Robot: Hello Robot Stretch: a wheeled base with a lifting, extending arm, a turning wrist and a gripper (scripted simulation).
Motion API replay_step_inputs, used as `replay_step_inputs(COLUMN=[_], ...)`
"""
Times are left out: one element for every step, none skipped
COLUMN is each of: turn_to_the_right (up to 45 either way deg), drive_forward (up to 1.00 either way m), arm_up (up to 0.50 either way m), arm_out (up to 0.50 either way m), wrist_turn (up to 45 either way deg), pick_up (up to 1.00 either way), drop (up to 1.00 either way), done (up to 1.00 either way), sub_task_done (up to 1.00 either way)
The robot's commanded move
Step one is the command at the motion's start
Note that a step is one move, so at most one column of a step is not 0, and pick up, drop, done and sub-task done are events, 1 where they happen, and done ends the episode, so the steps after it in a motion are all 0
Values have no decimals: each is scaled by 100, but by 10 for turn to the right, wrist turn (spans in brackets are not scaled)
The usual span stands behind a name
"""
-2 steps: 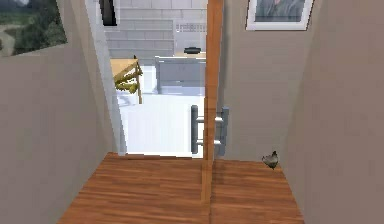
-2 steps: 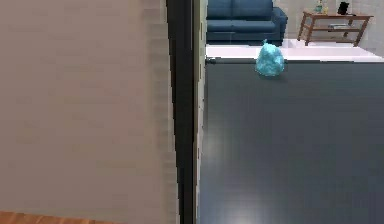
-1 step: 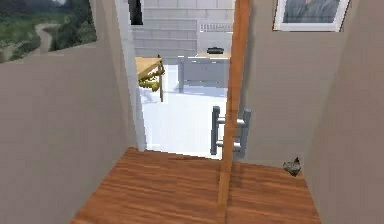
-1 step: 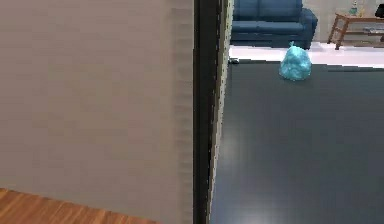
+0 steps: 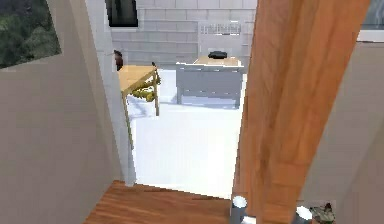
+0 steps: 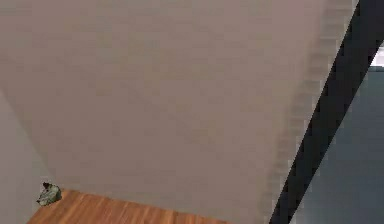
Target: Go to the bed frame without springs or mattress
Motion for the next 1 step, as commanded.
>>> replay_step_inputs(turn_to_the_right=[-420], drive_forward=[0], arm_up=[0], arm_out=[0], wrist_turn=[0], pick_up=[0], drop=[0], done=[0], sub_task_done=[0])
